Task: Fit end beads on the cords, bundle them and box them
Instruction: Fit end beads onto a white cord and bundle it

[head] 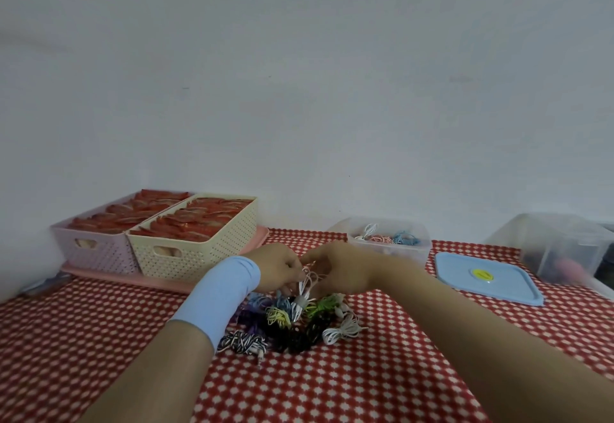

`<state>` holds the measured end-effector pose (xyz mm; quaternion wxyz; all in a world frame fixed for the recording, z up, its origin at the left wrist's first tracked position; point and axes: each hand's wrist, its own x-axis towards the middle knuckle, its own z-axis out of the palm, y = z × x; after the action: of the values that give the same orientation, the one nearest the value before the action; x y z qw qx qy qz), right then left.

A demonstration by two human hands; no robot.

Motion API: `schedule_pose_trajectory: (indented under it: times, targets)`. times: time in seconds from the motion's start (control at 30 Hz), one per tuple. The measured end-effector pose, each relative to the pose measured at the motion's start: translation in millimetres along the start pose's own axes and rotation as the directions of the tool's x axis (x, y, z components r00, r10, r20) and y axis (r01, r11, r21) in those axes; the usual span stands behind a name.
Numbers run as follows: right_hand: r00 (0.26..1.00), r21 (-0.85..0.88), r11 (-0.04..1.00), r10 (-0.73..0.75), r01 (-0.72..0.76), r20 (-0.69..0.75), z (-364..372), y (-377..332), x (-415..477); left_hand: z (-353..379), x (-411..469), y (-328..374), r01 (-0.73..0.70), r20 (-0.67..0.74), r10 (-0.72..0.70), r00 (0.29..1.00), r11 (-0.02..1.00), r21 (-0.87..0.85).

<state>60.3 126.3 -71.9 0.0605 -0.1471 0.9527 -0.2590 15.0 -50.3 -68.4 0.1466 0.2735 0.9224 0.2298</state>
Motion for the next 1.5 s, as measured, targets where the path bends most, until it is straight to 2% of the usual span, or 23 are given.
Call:
schedule_pose_trajectory:
  times: [0.1,0.17,0.23,0.37,0.53,0.67,0.73,0.83,0.93,1.03,1.13,1.27,1.4,1.5]
  targets:
    - [0.994,-0.008,1.000,-0.013,0.013,-0.108,-1.3,2.6,3.8,-1.1,-2.4,4.5,-0.019,-0.064,0.017,0.998,0.999,-0.040]
    - [0.983,0.075,0.997,0.032,-0.019,-0.183,-5.6,5.8,3.0,-1.8,-4.7,6.9,-0.049,-0.118,0.041,0.992,0.997,-0.066]
    - [0.974,0.189,0.982,0.068,-0.027,-0.216,-9.8,9.4,-0.6,-2.1,-6.5,5.7,-0.048,-0.105,0.033,0.994,0.989,-0.141]
    - [0.950,0.346,0.938,0.117,-0.011,-0.289,-14.0,15.0,-4.9,-1.6,-4.9,-3.6,-0.028,-0.038,0.024,0.999,0.994,-0.105]
    - [0.947,0.485,0.874,0.189,-0.041,-0.260,-20.7,13.1,-15.0,-6.6,-5.9,10.9,-0.097,-0.135,0.093,0.986,0.995,-0.020]
    - [0.951,0.651,0.758,0.221,-0.029,-0.216,-28.5,18.2,-25.5,-5.7,-3.7,27.0,-0.182,-0.247,0.137,0.959,0.969,-0.170]
    - [0.954,0.682,0.731,0.225,-0.030,-0.198,-35.0,23.2,-37.3,-1.7,0.3,37.9,-0.210,-0.294,0.161,0.942,0.967,-0.141]
    - [0.952,0.628,0.773,0.252,-0.091,-0.173,-47.3,34.6,-62.7,7.4,7.3,53.8,-0.208,-0.309,0.157,0.938,0.968,-0.138]
    - [0.952,0.476,0.859,0.279,-0.189,-0.125,-58.1,58.4,-86.2,21.0,14.4,70.0,-0.203,-0.290,0.167,0.942,0.974,-0.098]
    - [0.926,0.354,0.882,0.365,-0.312,-0.094,-61.6,89.0,-103.6,36.4,21.6,86.9,-0.192,-0.225,0.182,0.957,0.981,-0.023]
    - [0.917,0.270,0.890,0.395,-0.368,-0.052,-57.1,106.9,-112.6,51.0,28.6,94.4,-0.186,-0.138,0.196,0.971,0.979,0.082]
    - [0.935,0.208,0.916,0.355,-0.344,-0.017,-49.3,114.0,-119.2,61.3,32.7,96.2,-0.137,-0.016,0.144,0.989,0.968,0.209]
    - [0.952,0.205,0.943,0.287,-0.261,-0.108,-52.8,119.9,-126.3,58.4,32.3,99.2,-0.104,0.112,0.070,0.991,0.932,0.347]
    - [0.946,0.186,0.956,0.263,-0.228,-0.192,-57.0,125.7,-129.9,61.1,36.7,110.6,-0.154,-0.017,0.168,0.986,0.934,0.323]
